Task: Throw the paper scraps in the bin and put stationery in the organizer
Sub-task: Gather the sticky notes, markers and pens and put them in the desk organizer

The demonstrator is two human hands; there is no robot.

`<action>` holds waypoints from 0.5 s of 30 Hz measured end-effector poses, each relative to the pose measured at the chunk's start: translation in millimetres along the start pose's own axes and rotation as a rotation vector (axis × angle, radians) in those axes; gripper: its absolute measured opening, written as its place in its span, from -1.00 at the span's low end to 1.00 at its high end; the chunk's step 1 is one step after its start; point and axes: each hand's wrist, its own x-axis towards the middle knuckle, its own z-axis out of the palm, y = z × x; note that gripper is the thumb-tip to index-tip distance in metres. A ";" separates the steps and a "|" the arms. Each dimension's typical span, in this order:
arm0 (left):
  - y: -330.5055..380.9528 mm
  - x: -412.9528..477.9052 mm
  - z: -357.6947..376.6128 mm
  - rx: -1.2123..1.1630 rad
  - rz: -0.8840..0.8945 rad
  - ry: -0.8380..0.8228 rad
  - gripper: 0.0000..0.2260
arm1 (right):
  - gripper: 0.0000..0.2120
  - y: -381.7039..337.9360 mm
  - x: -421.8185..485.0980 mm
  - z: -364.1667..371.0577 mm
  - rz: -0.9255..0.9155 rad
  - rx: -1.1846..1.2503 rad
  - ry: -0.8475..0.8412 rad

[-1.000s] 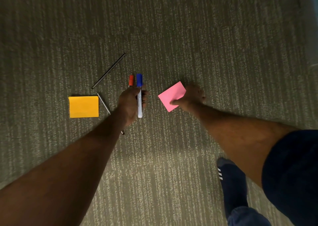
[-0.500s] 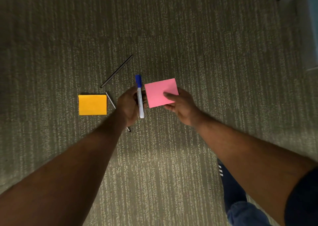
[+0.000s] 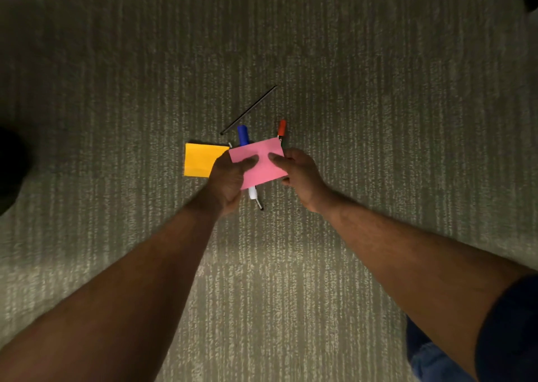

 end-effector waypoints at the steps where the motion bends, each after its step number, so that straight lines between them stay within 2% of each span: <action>1: 0.0 0.0 -8.6 -0.001 -0.001 0.019 -0.60 | -0.87 0.5 1.0 5.3 -0.018 -0.021 0.035; 6: 6.0 -2.3 -52.5 -0.022 0.001 0.043 -0.68 | -0.79 9.6 16.0 29.6 -0.063 -0.111 0.110; 8: 8.7 -1.3 -69.3 -0.017 0.016 0.040 -0.77 | -0.82 14.8 22.7 40.2 -0.093 -0.203 0.133; 12: 12.6 0.0 -102.2 -0.013 0.029 0.106 -0.82 | -0.95 15.6 28.6 63.6 -0.197 -0.421 0.105; 15: 13.1 0.6 -123.1 -0.008 0.023 0.132 -0.78 | -0.79 14.1 35.9 80.7 -0.227 -0.501 0.046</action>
